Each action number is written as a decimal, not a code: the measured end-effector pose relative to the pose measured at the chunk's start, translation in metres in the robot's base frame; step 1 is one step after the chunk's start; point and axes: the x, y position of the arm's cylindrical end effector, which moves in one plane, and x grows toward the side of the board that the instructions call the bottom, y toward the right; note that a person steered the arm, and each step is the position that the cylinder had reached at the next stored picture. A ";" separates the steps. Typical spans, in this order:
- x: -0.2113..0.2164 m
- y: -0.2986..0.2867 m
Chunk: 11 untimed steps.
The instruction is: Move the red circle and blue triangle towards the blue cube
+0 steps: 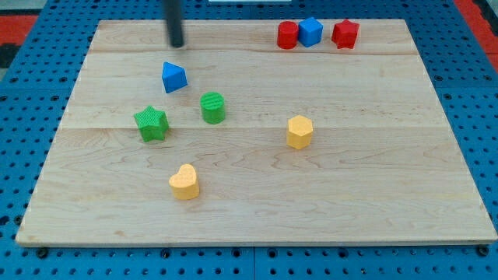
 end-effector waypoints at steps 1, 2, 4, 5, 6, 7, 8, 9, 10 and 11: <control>0.052 -0.009; 0.059 0.075; 0.073 0.136; 0.102 0.155; 0.123 0.174; 0.143 0.196; 0.099 0.243; 0.043 0.302; 0.024 0.310; 0.122 0.346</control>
